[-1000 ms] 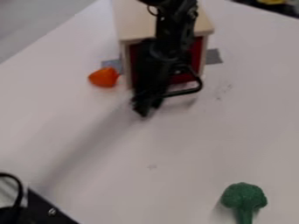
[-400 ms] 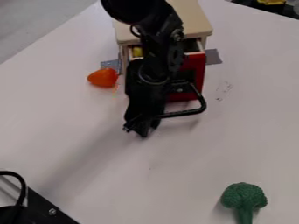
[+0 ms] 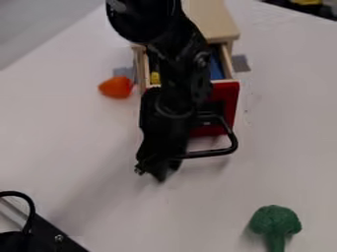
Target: Opened the drawer.
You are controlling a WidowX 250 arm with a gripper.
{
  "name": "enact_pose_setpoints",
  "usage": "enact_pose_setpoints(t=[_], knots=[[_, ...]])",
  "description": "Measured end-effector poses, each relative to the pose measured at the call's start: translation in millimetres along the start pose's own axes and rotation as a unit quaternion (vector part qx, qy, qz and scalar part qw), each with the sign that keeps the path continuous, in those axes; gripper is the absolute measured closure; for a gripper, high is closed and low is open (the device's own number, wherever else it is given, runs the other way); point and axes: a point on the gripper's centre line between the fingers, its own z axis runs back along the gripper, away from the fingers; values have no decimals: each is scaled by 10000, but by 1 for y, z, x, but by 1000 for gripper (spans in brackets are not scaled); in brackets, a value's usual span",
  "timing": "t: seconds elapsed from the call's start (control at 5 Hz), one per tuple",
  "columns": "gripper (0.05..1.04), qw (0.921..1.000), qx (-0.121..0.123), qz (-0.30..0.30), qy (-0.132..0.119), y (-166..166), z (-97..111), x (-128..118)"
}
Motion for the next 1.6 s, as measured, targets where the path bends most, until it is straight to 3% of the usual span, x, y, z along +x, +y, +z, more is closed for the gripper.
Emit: enact_pose_setpoints(t=[0.2, 0.4, 0.6, 1.2, 1.4, 1.6], knots=[[656, 9999, 27, -145, -22, 6, 0, -4], [344, 9985, 316, -452, -63, 6, 1, -7], [127, 9984, 316, -473, -64, 7, 1, -7], [109, 9982, 355, -477, -56, 7, 1, -7], [98, 9964, 317, -775, 160, -1, 32, -6], [98, 9942, 155, -1013, 330, -9, 77, 0]])
